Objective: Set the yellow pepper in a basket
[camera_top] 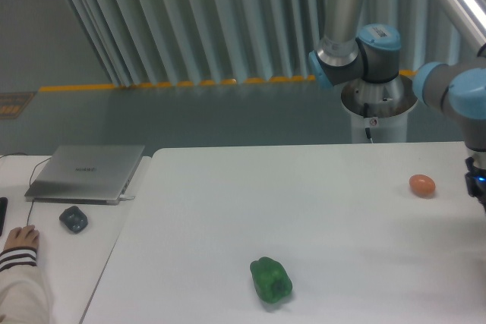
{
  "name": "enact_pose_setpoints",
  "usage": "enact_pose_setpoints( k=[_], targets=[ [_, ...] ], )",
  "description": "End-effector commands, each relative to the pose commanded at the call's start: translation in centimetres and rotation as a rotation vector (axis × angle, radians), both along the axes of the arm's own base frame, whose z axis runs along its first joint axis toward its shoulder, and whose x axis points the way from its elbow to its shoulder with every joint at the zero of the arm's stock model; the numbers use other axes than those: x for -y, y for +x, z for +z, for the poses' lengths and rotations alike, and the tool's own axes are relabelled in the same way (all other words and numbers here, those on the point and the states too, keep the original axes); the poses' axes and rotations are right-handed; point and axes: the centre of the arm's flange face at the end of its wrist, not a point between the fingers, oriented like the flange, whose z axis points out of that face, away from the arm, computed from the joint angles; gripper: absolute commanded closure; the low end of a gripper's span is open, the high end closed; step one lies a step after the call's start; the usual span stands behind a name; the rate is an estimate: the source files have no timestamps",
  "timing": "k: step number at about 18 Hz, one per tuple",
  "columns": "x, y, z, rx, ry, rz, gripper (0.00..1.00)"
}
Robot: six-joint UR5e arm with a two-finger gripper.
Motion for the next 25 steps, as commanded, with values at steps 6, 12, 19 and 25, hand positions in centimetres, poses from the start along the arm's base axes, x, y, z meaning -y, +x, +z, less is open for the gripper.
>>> enact_pose_setpoints(
  k=[6, 12, 19, 25],
  targets=[
    [-0.4, 4.3, 0.8, 0.160, -0.013, -0.046, 0.00],
    [0.5, 5.5, 0.0, 0.287, -0.117, -0.271, 0.00],
    [-0.4, 7.5, 1.7, 0.284, -0.093, -0.367, 0.00],
    [-1.2, 8.1, 1.1, 0.332, -0.020, -0.373, 0.00]
  ],
)
